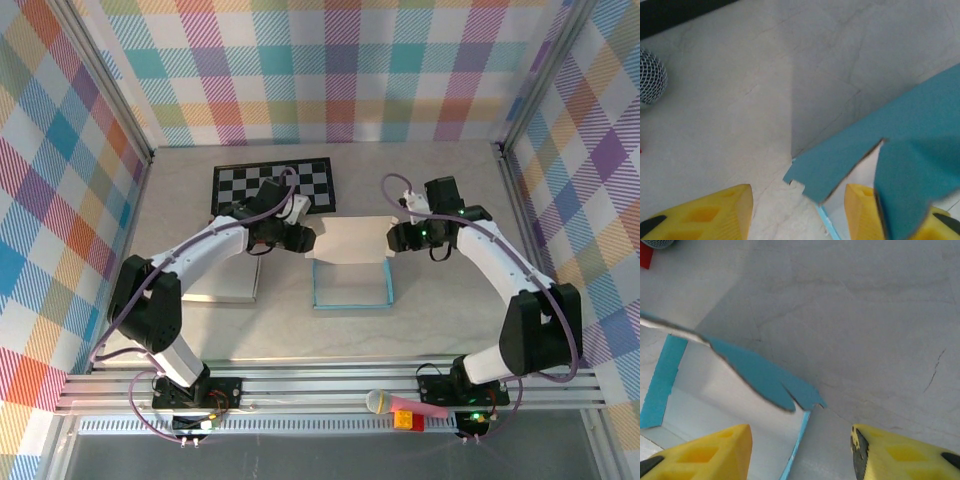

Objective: Fold the paper box

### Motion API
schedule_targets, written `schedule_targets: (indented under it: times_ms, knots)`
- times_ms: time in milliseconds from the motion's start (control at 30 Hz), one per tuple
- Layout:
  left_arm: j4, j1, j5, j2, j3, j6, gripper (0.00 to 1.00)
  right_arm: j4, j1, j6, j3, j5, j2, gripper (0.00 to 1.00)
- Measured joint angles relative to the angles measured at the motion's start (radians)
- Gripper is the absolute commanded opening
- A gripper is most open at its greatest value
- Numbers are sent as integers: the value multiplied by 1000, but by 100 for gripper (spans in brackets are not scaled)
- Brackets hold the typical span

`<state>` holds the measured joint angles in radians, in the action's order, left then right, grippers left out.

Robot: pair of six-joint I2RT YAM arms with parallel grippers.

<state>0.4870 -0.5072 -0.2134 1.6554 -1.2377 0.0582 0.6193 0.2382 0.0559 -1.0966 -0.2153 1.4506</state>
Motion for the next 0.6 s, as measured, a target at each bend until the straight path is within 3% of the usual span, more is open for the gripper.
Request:
schedule_targets:
  times_ms: [167,400,600]
  knots:
    - [-9,0,-14,31,-12,8,37,-3,0,13,-33,-14,34,46]
    - [-18,0,-33,55,-44,32,15,-5,0,10,-47,-45,63,32]
    - [-18,0,-32,56,-44,31,10,-3,0,2,-56,-51,67,19]
